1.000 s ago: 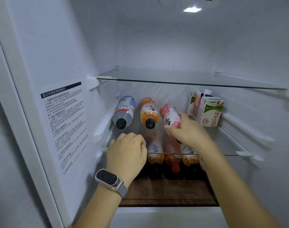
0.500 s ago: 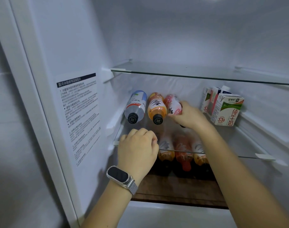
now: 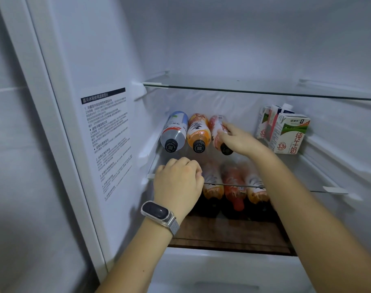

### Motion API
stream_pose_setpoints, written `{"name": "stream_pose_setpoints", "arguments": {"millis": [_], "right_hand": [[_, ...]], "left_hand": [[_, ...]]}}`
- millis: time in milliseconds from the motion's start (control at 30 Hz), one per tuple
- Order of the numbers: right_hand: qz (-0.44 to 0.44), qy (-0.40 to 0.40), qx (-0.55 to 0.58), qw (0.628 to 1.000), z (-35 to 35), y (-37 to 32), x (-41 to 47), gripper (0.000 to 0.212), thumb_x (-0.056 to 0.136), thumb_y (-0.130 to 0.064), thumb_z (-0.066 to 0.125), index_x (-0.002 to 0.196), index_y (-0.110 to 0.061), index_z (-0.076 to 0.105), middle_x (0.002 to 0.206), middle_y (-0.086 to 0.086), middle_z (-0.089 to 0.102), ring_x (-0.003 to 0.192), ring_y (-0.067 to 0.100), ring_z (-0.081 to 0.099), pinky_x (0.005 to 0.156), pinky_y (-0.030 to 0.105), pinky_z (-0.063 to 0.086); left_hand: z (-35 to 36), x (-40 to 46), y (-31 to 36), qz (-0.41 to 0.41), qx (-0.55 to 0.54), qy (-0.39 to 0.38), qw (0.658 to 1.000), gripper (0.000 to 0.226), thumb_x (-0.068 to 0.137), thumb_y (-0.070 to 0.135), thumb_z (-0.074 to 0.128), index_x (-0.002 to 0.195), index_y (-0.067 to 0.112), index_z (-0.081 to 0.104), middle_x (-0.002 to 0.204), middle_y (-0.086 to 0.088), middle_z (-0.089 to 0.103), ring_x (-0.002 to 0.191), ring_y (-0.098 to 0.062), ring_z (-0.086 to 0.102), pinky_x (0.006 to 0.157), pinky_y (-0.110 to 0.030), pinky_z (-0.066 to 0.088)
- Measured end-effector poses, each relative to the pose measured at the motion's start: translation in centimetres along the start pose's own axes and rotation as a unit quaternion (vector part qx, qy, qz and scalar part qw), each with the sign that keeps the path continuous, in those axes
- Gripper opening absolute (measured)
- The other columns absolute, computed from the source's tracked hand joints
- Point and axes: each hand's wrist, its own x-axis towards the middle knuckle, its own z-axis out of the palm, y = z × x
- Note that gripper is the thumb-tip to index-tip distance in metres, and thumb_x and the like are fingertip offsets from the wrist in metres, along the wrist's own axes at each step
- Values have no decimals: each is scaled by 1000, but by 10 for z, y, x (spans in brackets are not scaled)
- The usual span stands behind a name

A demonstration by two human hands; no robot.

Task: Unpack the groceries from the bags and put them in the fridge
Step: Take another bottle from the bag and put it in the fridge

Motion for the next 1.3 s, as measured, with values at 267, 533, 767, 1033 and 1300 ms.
{"name": "stream_pose_setpoints", "arguments": {"millis": [267, 533, 767, 1033, 1300], "right_hand": [[21, 86, 59, 994, -8, 5, -44, 56, 95, -43, 51, 144, -19, 38, 144, 6, 46, 124, 22, 48, 92, 32, 41], [15, 175, -8, 984, 3, 32, -150, 24, 83, -36, 61, 107, -34, 63, 88, -15, 66, 82, 10, 64, 75, 37, 58], [45, 176, -32, 983, 18, 55, -249, 30, 81, -33, 65, 112, -32, 65, 90, -15, 67, 78, 5, 58, 82, 30, 52], [87, 85, -38, 992, 20, 76, -357, 57, 87, -35, 63, 139, -25, 43, 133, -1, 49, 114, 18, 52, 94, 31, 46], [145, 41, -44, 988, 35, 86, -492, 54, 88, -37, 61, 138, -27, 43, 124, -1, 59, 106, 18, 59, 87, 28, 48]], "left_hand": [[-4, -6, -5, 33, -30, -12, 999, 24, 94, 36, 44, 109, 31, 62, 113, 11, 62, 107, -15, 52, 88, -34, 44], [-6, -70, 17, 78, -126, 13, 989, 21, 88, 35, 54, 109, 33, 59, 104, 14, 61, 93, -11, 59, 66, -28, 48], [14, -108, 38, 111, -89, -134, 981, 47, 89, 43, 52, 132, 26, 44, 123, 7, 56, 113, -15, 55, 84, -37, 51], [7, -176, 72, 125, -71, -232, 962, 58, 90, 46, 52, 141, 25, 34, 133, -2, 51, 117, -22, 53, 91, -38, 48], [-17, -291, 126, 173, -65, -283, 941, 45, 91, 43, 49, 134, 29, 43, 133, 2, 51, 118, -20, 52, 91, -36, 48]]}}
